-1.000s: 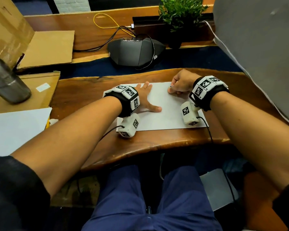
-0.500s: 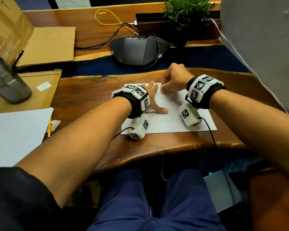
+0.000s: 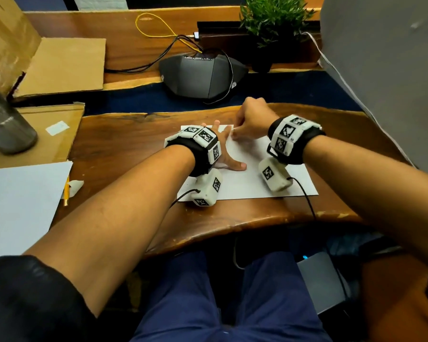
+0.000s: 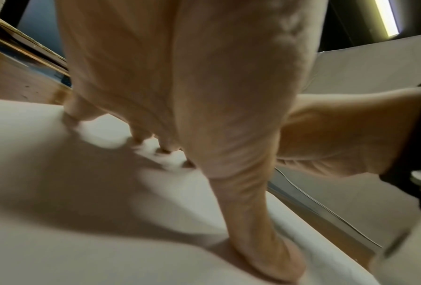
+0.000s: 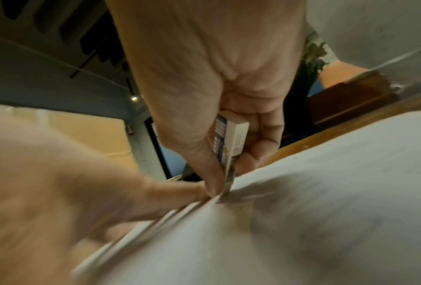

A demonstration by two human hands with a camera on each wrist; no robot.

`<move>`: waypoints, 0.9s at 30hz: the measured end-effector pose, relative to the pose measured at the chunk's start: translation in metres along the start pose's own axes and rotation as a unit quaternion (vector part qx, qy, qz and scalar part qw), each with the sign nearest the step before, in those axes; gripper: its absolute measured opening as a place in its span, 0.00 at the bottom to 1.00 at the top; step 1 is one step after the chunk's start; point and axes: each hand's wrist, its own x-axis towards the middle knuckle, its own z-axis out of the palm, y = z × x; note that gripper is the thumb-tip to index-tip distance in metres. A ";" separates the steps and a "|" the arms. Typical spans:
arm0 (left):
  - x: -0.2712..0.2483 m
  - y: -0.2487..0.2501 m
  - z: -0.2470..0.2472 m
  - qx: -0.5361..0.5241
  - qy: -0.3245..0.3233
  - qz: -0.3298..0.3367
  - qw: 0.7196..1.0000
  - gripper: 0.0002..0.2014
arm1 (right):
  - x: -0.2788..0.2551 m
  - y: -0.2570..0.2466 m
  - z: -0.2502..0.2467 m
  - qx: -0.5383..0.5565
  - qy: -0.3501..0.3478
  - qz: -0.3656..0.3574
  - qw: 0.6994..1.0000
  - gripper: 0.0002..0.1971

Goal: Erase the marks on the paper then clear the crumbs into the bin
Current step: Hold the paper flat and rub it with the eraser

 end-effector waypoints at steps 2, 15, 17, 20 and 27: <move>0.000 0.002 0.000 -0.003 -0.008 -0.007 1.000 0.64 | 0.003 0.007 -0.007 0.016 0.018 0.039 0.999 0.14; 0.003 -0.003 0.003 -0.041 -0.001 -0.003 0.999 0.69 | -0.002 -0.011 0.002 -0.023 -0.003 -0.032 0.999 0.04; 0.000 0.000 0.002 -0.034 -0.001 -0.002 0.999 0.68 | 0.002 -0.008 -0.003 -0.013 0.007 -0.010 1.000 0.07; 0.001 -0.001 0.004 -0.040 0.006 0.003 0.999 0.68 | 0.006 -0.011 0.000 -0.008 0.037 -0.004 0.999 0.08; 0.002 -0.002 0.006 -0.050 0.014 0.005 0.999 0.68 | 0.012 -0.006 0.000 0.020 0.034 0.003 0.999 0.10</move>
